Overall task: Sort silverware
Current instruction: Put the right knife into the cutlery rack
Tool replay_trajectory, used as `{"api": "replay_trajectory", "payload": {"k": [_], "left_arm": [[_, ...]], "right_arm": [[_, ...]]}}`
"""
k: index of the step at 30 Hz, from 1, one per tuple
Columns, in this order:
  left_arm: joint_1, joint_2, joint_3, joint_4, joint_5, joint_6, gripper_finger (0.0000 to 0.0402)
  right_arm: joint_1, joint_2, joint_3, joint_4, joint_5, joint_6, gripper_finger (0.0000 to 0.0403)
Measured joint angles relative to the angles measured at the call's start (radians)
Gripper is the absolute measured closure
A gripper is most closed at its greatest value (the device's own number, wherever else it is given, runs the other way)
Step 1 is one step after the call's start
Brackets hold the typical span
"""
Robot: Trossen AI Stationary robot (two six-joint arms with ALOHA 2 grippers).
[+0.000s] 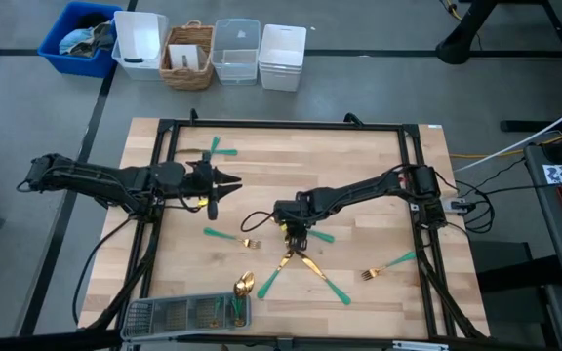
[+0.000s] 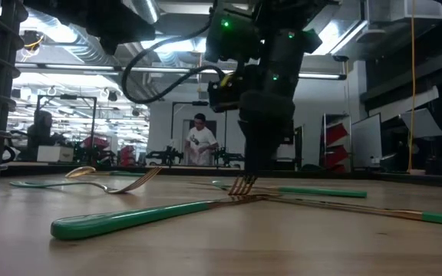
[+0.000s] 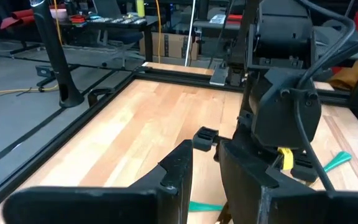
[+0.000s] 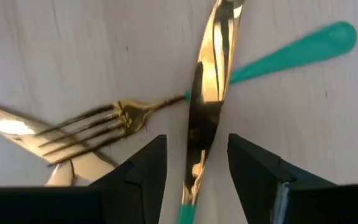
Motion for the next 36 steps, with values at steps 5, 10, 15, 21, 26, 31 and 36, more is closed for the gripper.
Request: {"api": "replay_trajectory", "payload": {"k": [5, 10, 15, 21, 26, 31, 36], "left_arm": [[0.000, 0.000, 0.000, -0.029, 0.000, 0.000, 0.0329], [0.000, 0.000, 0.000, -0.031, 0.000, 0.000, 0.0329], [0.000, 0.000, 0.000, -0.039, 0.000, 0.000, 0.0329], [0.000, 0.001, 0.000, -0.043, 0.000, 0.000, 0.0329], [0.000, 0.001, 0.000, -0.046, 0.000, 0.000, 0.0329], [0.000, 0.001, 0.000, -0.046, 0.000, 0.000, 0.0329], [0.000, 0.001, 0.000, -0.046, 0.000, 0.000, 0.0329]], "right_arm": [[0.000, 0.007, 0.000, 0.015, 0.030, -0.001, 0.0233], [0.000, 0.018, 0.001, 0.018, 0.078, -0.007, 0.0233], [0.002, 0.028, 0.001, 0.020, 0.072, -0.023, 0.0233], [0.000, 0.051, 0.005, 0.020, 0.104, -0.024, 0.0233], [-0.001, 0.056, 0.005, 0.021, 0.082, -0.023, 0.0255], [-0.006, 0.058, 0.003, 0.021, 0.066, -0.023, 0.0316], [-0.012, 0.058, 0.003, 0.020, 0.054, -0.026, 0.0352]]}}
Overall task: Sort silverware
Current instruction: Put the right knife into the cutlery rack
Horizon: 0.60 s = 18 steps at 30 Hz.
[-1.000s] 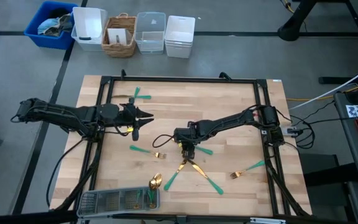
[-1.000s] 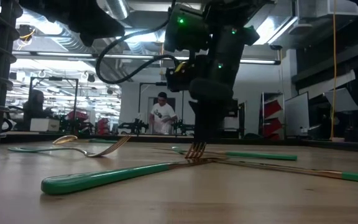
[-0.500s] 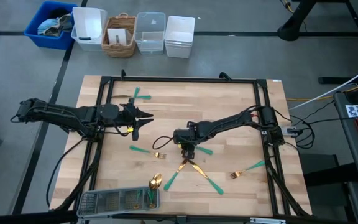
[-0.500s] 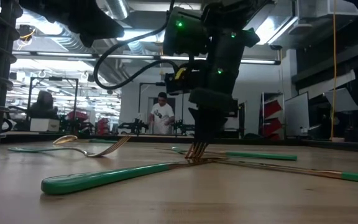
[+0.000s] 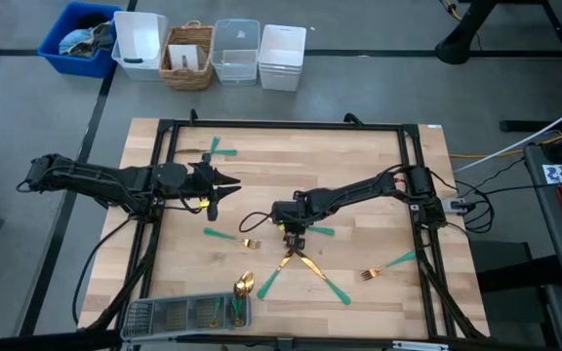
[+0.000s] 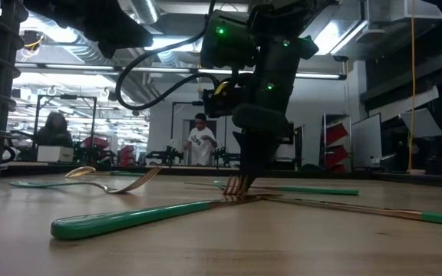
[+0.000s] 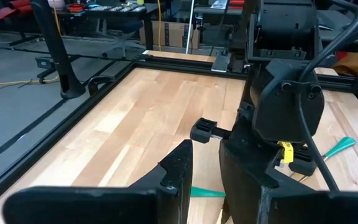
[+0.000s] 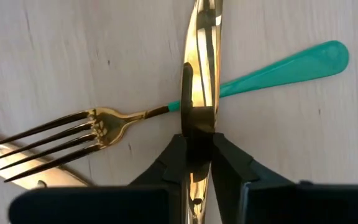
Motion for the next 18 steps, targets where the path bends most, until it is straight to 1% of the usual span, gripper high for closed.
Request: {"api": "replay_trajectory", "payload": {"k": [4, 8, 12, 15, 18], "left_arm": [[0.000, 0.000, 0.000, 0.000, 0.000, 0.000, 0.0329], [0.000, 0.000, 0.000, 0.000, 0.000, 0.000, 0.0329], [0.000, 0.000, 0.000, 0.000, 0.000, 0.000, 0.0329], [0.000, 0.000, 0.000, 0.000, 0.000, 0.000, 0.0329], [0.000, 0.000, 0.000, 0.000, 0.000, 0.000, 0.0329]], "right_arm": [[0.000, -0.002, -0.001, 0.000, -0.007, 0.000, 0.0350], [-0.001, -0.003, -0.001, 0.000, -0.049, -0.001, 0.0335], [-0.002, -0.003, -0.001, -0.001, -0.066, -0.002, 0.0337], [-0.002, -0.001, 0.027, -0.032, -0.066, -0.004, 0.0338], [-0.002, 0.005, 0.070, -0.078, -0.066, -0.040, 0.0337]]}}
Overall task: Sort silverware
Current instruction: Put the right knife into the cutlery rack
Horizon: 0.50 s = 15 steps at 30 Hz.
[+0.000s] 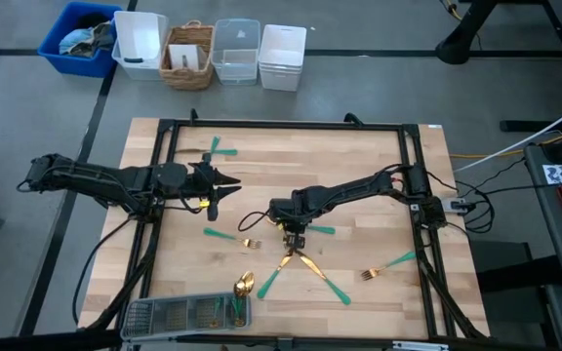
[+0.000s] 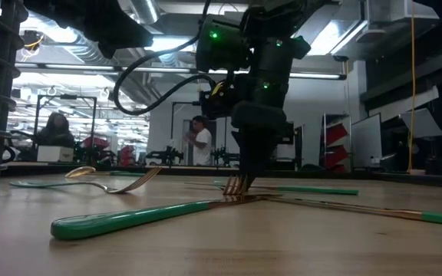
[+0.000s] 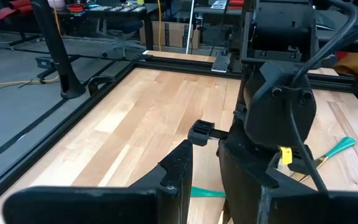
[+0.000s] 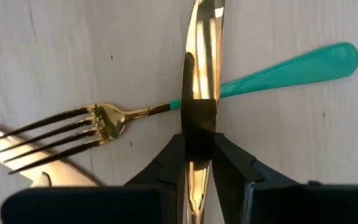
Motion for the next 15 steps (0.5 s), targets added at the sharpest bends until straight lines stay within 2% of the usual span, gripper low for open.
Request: {"api": "replay_trajectory", "payload": {"k": [15], "left_arm": [[0.000, 0.000, 0.000, -0.005, 0.000, 0.000, 0.0329]], "right_arm": [[0.000, 0.000, 0.039, -0.017, 0.010, -0.017, 0.0337]]}}
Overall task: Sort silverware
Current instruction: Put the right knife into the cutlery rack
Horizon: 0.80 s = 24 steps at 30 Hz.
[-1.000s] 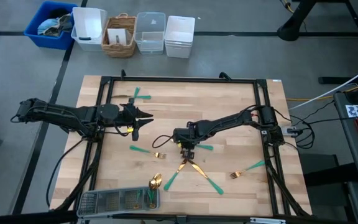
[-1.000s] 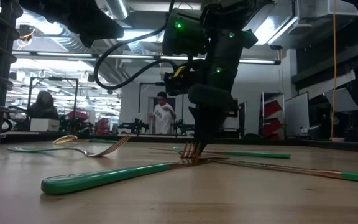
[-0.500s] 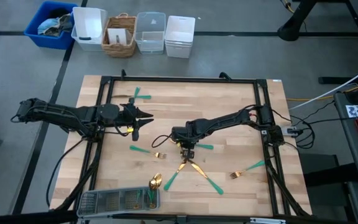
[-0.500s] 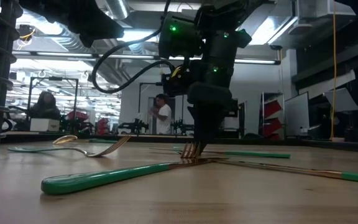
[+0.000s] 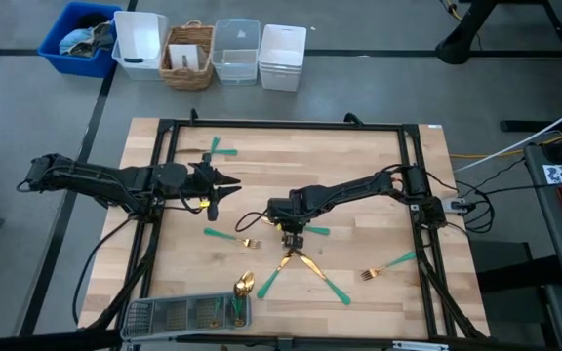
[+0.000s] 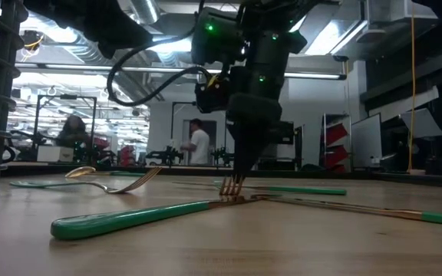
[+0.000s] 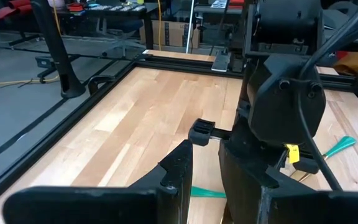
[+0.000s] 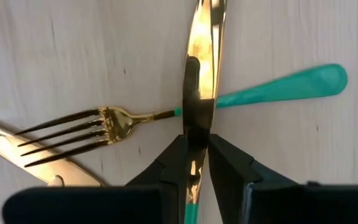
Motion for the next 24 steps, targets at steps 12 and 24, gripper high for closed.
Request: {"api": "replay_trajectory", "payload": {"k": [12, 24], "left_arm": [[0.000, 0.126, -0.034, 0.032, 0.001, 0.032, 0.0329], [0.005, 0.392, 0.049, 0.136, 0.146, 0.080, 0.0329]], "right_arm": [[0.002, -0.010, 0.174, -0.408, 0.039, -0.007, 0.0336], [0.003, -0.119, 0.269, -0.693, 0.256, 0.011, 0.0336]]}}
